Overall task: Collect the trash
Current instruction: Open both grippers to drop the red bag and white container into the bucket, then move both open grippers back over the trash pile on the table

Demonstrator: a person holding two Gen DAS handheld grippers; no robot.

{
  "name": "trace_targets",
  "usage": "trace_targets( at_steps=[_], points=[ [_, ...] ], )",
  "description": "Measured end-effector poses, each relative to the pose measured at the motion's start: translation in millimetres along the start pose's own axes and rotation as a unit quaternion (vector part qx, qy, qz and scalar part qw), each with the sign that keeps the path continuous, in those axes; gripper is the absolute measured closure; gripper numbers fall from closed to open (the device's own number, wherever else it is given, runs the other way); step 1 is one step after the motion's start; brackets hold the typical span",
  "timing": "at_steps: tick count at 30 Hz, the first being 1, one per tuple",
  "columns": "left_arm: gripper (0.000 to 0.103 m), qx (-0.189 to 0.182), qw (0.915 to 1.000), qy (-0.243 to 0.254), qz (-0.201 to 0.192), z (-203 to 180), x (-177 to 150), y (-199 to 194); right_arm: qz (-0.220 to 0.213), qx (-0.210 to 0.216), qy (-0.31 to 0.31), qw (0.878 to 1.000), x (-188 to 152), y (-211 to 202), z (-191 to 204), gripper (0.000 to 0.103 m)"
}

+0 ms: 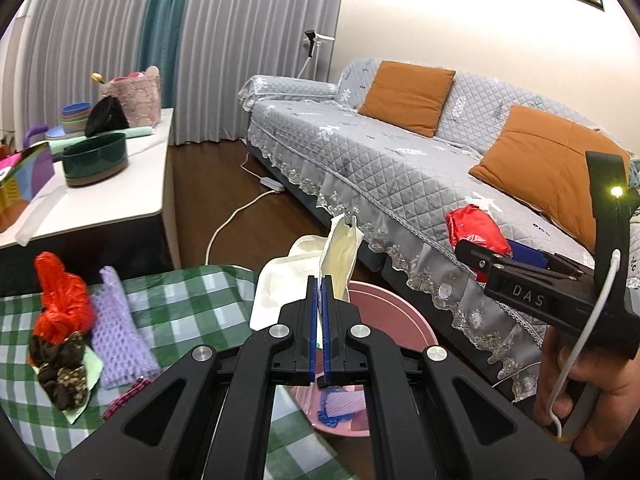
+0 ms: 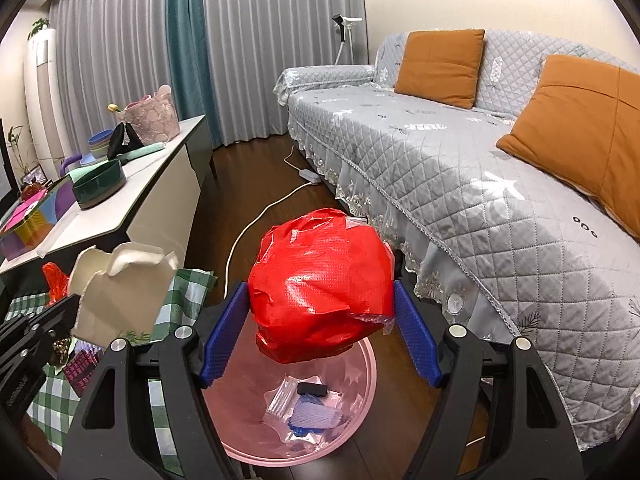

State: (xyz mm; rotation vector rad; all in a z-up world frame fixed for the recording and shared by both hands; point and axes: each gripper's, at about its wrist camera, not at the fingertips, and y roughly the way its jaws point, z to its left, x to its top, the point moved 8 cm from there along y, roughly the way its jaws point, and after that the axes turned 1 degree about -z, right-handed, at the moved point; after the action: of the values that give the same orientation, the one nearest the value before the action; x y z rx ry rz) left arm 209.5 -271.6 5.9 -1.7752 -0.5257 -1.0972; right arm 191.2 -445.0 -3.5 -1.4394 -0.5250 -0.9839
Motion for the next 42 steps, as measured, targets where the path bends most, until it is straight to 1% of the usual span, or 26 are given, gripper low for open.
trace_targets(
  at_steps=[6, 9, 10, 11, 12, 13, 21, 24, 25, 29, 32, 34, 36, 38, 42],
  points=[
    [0.101, -0.012, 0.9999, -0.002, 0.009, -4, 3, 20, 0.010, 0.003, 0.000, 1.000, -3, 11, 0, 0.031],
    [0.099, -0.032, 0.9992, -0.013, 0.021, -5, 3, 31, 0.023, 0.004, -0.001, 1.000, -6, 18, 1, 0.029],
    [0.091, -0.035, 0.9988, -0.019, 0.028, -4, 2, 35, 0.026, 0.002, -0.002, 1.000, -7, 19, 1, 0.027],
    [0.076, -0.037, 0.9985, -0.024, 0.032, -2, 1, 37, 0.028, 0.000, -0.002, 1.000, -7, 21, 1, 0.025],
    [0.071, -0.037, 0.9983, -0.031, 0.031, 0, 1, 37, 0.028, -0.001, 0.000, 1.000, -7, 21, 0, 0.023],
    [0.070, -0.035, 0.9984, -0.035, 0.030, 2, 1, 36, 0.027, -0.002, 0.002, 1.000, -7, 21, 0, 0.023],
    [0.070, -0.017, 0.9982, -0.047, 0.031, 18, -10, 15, 0.018, 0.007, 0.000, 1.000, -3, 14, 7, 0.023],
    [0.072, -0.008, 0.9984, -0.049, 0.028, 25, -12, 0, 0.013, 0.017, 0.000, 1.000, -1, 8, 14, 0.023],
    [0.074, -0.004, 0.9985, -0.049, 0.026, 27, -13, -8, 0.010, 0.021, -0.002, 1.000, 0, 6, 18, 0.023],
    [0.077, 0.014, 0.9988, -0.044, 0.015, 43, -16, -37, 0.003, 0.042, -0.005, 0.999, 1, -4, 36, 0.025],
    [0.080, 0.034, 0.9985, -0.041, 0.007, 60, -18, -62, 0.000, 0.068, -0.008, 0.998, 1, -13, 59, 0.026],
    [0.080, 0.052, 0.9978, -0.042, 0.001, 76, -19, -83, -0.005, 0.086, -0.013, 0.996, 0, -21, 77, 0.029],
    [0.081, 0.067, 0.9969, -0.041, -0.004, 91, -20, -99, -0.012, 0.102, -0.021, 0.994, -1, -28, 93, 0.029],
    [0.081, 0.086, 0.9952, -0.043, -0.012, 109, -20, -118, -0.020, 0.121, -0.035, 0.992, -4, -38, 114, 0.030],
    [0.081, 0.118, 0.9911, -0.057, -0.024, 142, -26, -144, -0.023, 0.149, -0.064, 0.986, -16, -47, 150, 0.030]
  ],
)
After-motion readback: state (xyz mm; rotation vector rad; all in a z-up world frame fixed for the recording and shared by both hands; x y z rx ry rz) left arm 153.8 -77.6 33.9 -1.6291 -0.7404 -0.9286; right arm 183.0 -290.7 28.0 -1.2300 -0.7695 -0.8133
